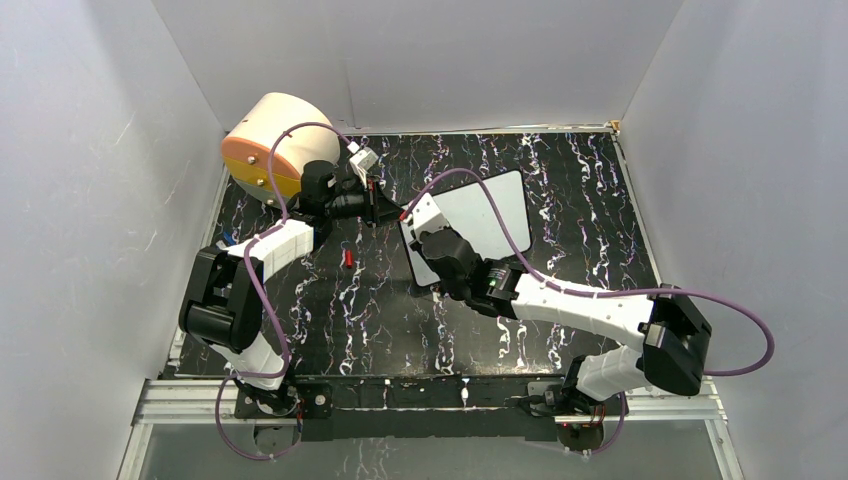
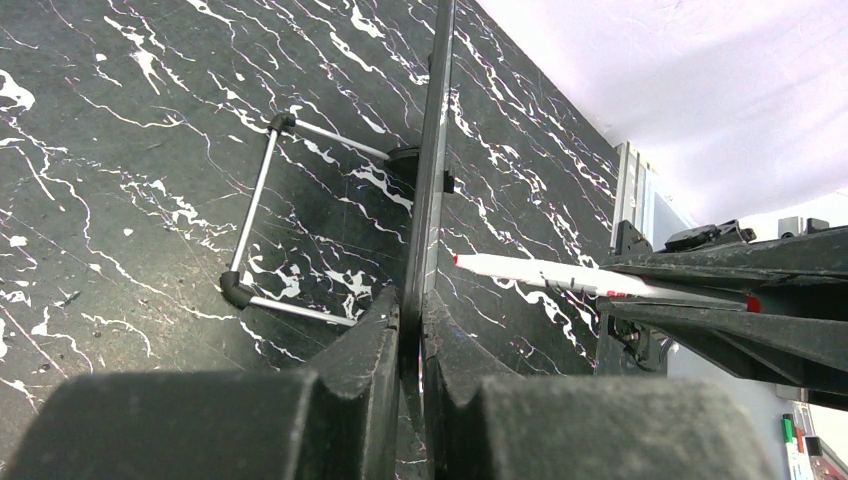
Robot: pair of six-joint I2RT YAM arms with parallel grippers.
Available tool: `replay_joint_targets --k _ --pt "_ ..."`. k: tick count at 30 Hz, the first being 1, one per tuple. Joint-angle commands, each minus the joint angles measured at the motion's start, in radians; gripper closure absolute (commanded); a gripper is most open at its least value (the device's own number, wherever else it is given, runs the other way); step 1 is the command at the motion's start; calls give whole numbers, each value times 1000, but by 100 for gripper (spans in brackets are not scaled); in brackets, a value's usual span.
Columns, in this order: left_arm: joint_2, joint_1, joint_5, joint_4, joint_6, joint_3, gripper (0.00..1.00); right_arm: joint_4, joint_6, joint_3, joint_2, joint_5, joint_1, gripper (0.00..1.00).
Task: Write a sentence on the whiteboard
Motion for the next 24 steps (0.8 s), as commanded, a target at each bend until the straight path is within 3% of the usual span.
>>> replay_joint_targets --k 1,24 --pt "-35 -5 -54 -60 39 21 100 -33 45 19 -23 -5 3 100" --pt "-34 -4 -50 -68 46 22 100 -14 46 39 30 -5 3 100"
